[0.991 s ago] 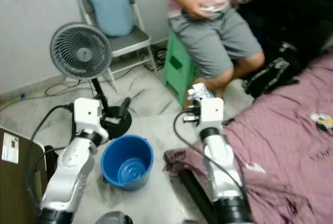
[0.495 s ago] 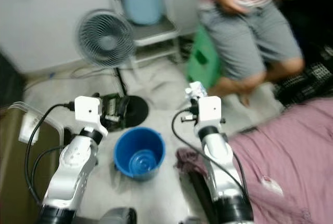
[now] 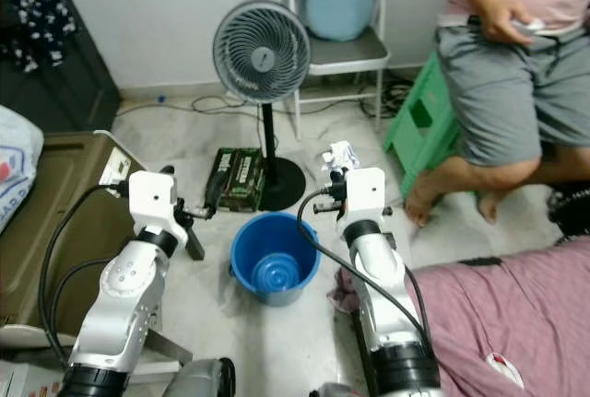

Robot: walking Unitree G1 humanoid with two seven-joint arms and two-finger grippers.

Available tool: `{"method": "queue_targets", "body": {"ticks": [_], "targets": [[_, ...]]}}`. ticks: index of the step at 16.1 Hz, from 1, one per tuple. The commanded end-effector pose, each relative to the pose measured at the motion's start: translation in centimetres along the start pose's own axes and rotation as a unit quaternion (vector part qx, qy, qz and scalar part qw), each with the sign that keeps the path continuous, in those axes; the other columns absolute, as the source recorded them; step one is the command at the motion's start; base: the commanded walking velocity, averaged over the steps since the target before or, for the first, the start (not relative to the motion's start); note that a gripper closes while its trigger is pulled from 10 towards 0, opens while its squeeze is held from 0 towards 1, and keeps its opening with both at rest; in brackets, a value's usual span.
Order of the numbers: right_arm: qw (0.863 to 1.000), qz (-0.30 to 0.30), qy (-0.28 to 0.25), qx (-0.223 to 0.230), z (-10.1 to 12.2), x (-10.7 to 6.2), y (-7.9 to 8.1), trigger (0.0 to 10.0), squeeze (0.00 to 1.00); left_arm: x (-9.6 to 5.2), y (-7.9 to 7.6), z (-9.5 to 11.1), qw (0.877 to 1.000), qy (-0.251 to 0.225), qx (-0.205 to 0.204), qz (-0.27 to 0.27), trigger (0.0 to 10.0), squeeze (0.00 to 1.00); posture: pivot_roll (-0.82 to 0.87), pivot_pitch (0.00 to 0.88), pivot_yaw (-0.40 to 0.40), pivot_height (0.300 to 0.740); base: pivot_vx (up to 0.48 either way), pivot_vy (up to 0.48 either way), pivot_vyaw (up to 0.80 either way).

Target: Clean up the room

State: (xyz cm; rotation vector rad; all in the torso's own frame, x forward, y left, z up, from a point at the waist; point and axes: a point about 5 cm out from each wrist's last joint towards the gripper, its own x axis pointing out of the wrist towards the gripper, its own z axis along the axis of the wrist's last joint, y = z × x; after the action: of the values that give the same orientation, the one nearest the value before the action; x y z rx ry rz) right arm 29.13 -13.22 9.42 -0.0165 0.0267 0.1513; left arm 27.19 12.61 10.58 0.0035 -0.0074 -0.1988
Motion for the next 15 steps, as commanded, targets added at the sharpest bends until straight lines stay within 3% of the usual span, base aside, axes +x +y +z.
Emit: {"method": "queue_targets", "body": {"ticks": [1,6,15], "targets": [[1.000,-0.005,0.001,0.005,0.07,0.08,-0.11,10.0,0.00,-0.02,-0.14,0.26,1.000,-0.006,-0.006,-0.011,10.0,0.00,-0.02,0.057,0.003,0.740,0.000,0.000,0.00],[1.000,-0.001,0.002,0.004,0.07,0.10,-0.01,10.0,0.00,-0.09,-0.50,0.57,0.999,-0.015,-0.019,-0.029,10.0,0.00,-0.02,0.057,0.004,0.740,0.000,0.000,0.00],[1.000,0.006,0.000,0.002,0.10,0.08,0.18,10.0,0.00,-0.20,-0.63,0.53,0.999,-0.015,-0.021,-0.034,10.0,0.00,-0.02,0.061,0.000,0.740,0.212,0.000,0.18]]}}
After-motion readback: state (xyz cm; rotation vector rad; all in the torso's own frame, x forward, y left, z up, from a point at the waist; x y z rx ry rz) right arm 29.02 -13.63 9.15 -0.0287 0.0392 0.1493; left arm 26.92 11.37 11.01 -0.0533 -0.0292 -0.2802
